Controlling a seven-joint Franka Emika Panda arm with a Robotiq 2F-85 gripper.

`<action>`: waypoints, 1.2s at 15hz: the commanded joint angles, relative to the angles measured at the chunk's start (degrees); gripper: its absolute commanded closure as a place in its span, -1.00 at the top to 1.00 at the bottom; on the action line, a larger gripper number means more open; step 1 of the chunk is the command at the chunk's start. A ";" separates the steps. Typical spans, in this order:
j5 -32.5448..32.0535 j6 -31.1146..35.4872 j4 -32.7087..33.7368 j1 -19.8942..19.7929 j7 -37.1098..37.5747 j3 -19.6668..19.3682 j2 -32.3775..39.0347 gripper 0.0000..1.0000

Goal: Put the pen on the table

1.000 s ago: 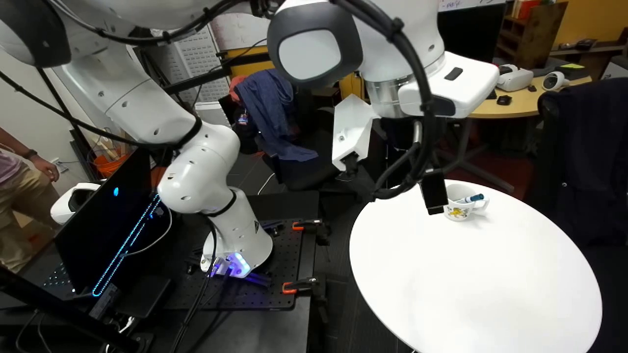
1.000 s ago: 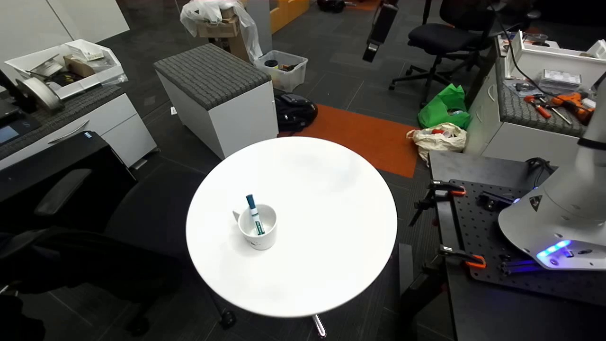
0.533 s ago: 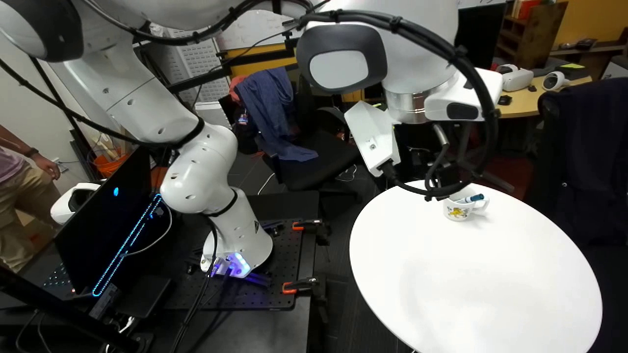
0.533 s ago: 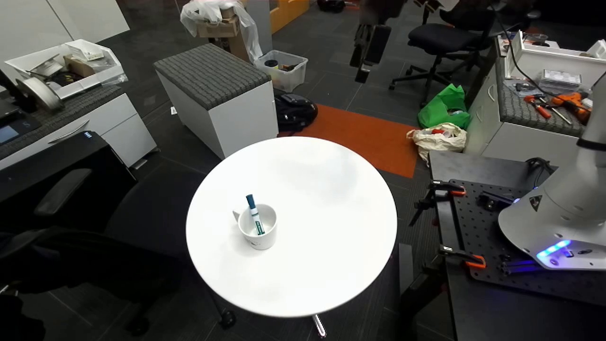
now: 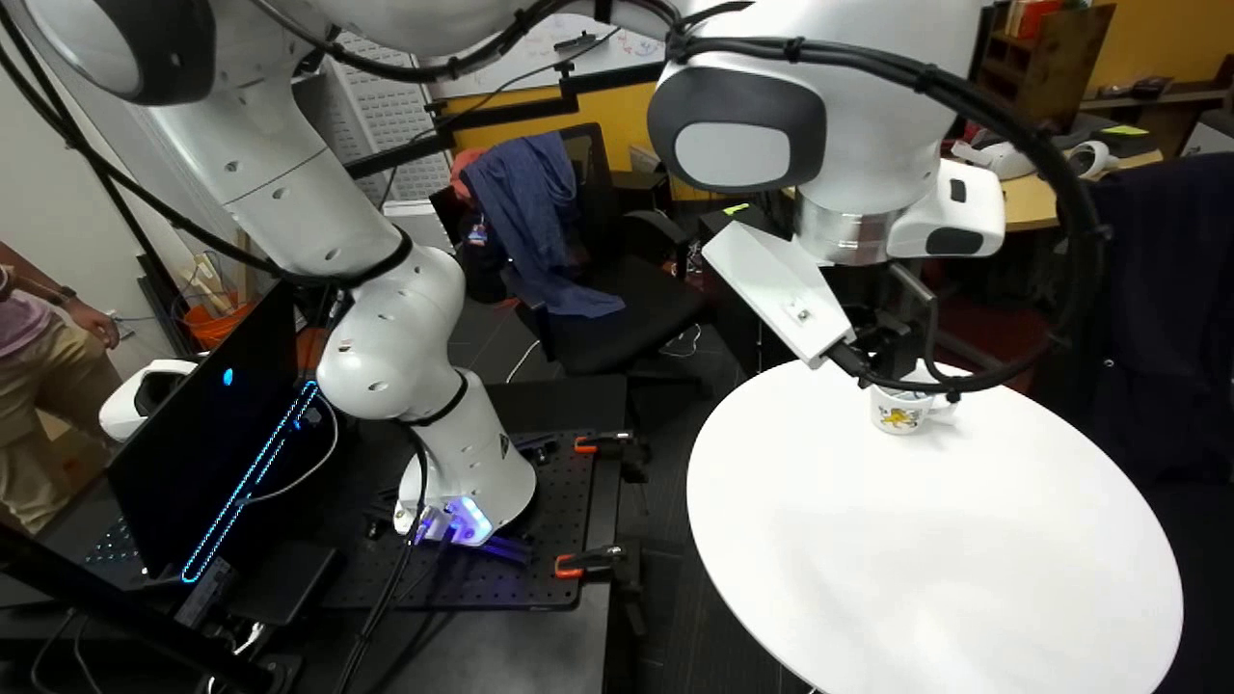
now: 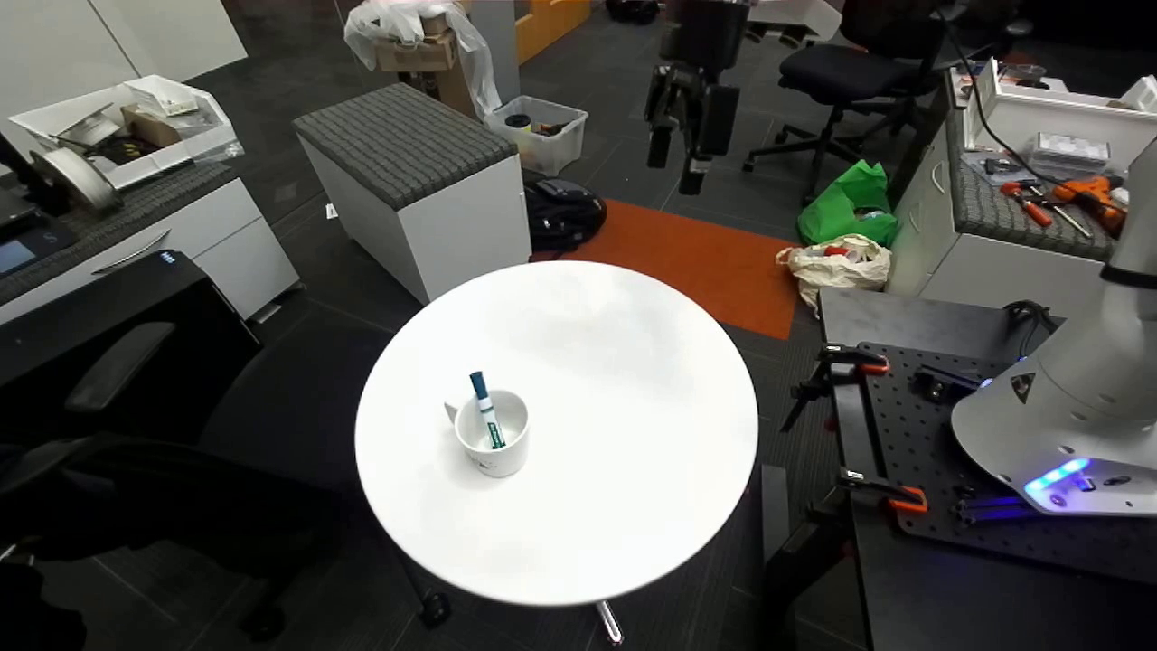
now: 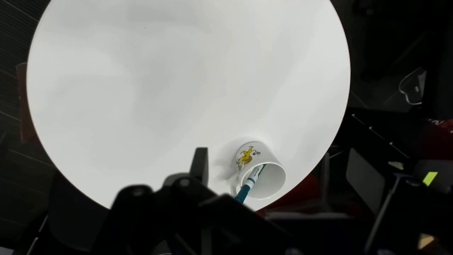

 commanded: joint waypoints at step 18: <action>-3.80 9.48 10.58 -0.89 38.21 14.44 20.02 1.00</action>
